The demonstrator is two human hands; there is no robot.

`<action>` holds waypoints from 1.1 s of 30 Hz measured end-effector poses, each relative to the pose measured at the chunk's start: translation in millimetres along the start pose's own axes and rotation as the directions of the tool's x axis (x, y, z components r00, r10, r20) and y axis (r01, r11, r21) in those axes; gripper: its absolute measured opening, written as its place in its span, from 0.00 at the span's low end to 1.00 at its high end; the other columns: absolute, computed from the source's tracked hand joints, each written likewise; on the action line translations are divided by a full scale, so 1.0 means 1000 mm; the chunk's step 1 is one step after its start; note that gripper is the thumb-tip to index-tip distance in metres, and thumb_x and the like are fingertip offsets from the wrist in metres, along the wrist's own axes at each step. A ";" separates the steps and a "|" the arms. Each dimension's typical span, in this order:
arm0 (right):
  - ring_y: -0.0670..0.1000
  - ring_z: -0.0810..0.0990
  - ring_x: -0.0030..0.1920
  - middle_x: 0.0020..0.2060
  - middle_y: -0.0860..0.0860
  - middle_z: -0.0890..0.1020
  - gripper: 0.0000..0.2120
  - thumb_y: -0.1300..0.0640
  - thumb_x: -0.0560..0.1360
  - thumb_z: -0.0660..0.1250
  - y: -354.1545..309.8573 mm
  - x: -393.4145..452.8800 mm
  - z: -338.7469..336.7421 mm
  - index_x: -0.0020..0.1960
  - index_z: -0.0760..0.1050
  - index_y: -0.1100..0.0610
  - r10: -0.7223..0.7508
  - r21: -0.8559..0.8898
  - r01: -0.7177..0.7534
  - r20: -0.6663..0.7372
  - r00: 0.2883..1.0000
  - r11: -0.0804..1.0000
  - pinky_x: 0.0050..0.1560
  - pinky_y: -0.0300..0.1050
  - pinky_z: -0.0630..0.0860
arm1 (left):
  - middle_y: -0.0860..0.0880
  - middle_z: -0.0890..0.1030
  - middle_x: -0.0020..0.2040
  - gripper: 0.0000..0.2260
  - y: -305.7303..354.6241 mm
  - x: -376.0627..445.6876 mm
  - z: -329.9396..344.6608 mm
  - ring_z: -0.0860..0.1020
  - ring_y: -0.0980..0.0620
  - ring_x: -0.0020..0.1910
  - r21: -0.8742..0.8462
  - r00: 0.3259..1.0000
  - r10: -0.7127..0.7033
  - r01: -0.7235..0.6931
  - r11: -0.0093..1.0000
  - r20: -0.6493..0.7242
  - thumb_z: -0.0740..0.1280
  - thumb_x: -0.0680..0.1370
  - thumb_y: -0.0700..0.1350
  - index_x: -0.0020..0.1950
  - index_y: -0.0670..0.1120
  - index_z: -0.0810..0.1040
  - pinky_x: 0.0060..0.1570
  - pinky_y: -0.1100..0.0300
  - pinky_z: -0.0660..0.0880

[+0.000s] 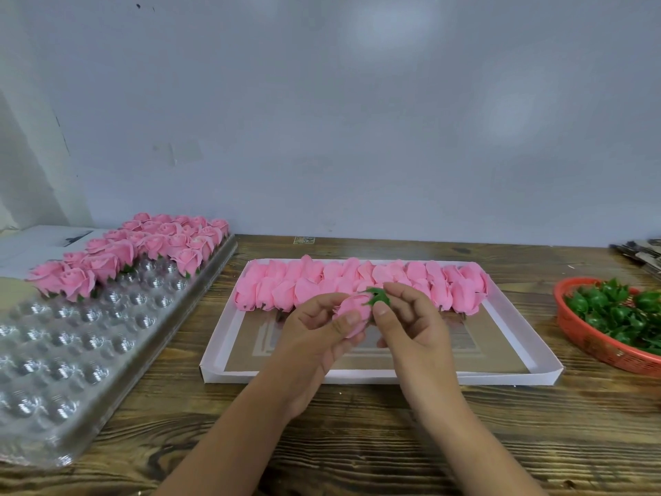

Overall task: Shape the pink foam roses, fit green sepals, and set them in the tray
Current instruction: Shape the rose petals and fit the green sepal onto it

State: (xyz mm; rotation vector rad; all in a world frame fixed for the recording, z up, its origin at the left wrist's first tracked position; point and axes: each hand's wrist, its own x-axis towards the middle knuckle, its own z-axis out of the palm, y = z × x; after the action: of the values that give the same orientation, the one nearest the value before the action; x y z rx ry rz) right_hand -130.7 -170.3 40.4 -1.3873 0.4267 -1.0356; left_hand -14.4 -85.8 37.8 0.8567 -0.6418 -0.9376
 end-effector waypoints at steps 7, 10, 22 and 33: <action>0.44 0.84 0.43 0.45 0.51 0.86 0.15 0.53 0.68 0.71 -0.003 0.001 -0.002 0.54 0.79 0.55 -0.043 0.026 0.042 0.004 0.999 0.999 0.40 0.33 0.77 | 0.42 0.85 0.55 0.13 -0.001 -0.001 0.001 0.84 0.47 0.55 0.011 1.000 -0.011 0.011 1.000 0.018 0.79 0.67 0.44 0.51 0.47 0.86 0.52 0.58 0.80; 0.44 0.84 0.44 0.45 0.51 0.87 0.15 0.54 0.69 0.71 -0.003 0.001 -0.001 0.54 0.78 0.57 -0.046 0.048 0.044 0.030 0.998 0.998 0.39 0.32 0.77 | 0.42 0.85 0.55 0.13 -0.001 -0.001 0.001 0.84 0.48 0.55 -0.028 1.000 -0.013 0.013 1.000 0.015 0.78 0.68 0.43 0.51 0.47 0.86 0.51 0.59 0.80; 0.45 0.84 0.47 0.47 0.51 0.86 0.16 0.54 0.69 0.70 -0.001 0.002 -0.002 0.56 0.78 0.56 -0.045 0.047 0.043 0.042 0.998 0.998 0.41 0.33 0.77 | 0.42 0.85 0.54 0.12 0.001 -0.001 0.000 0.84 0.49 0.53 -0.015 1.000 -0.025 0.025 1.000 0.017 0.77 0.69 0.43 0.52 0.46 0.86 0.50 0.59 0.81; 0.42 0.84 0.43 0.42 0.48 0.87 0.13 0.53 0.70 0.69 0.003 0.003 -0.003 0.54 0.78 0.54 -0.013 0.062 0.011 0.045 0.999 0.998 0.39 0.32 0.77 | 0.42 0.85 0.56 0.12 0.002 -0.001 0.000 0.83 0.48 0.55 0.050 1.000 -0.011 0.010 0.999 0.008 0.76 0.70 0.45 0.53 0.47 0.86 0.51 0.59 0.81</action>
State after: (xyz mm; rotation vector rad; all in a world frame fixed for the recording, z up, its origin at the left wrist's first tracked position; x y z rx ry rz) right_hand -130.5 -175.3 38.2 -1.3569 0.3501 -1.0166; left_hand -13.9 -83.8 39.1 0.9020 -0.6705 -0.9381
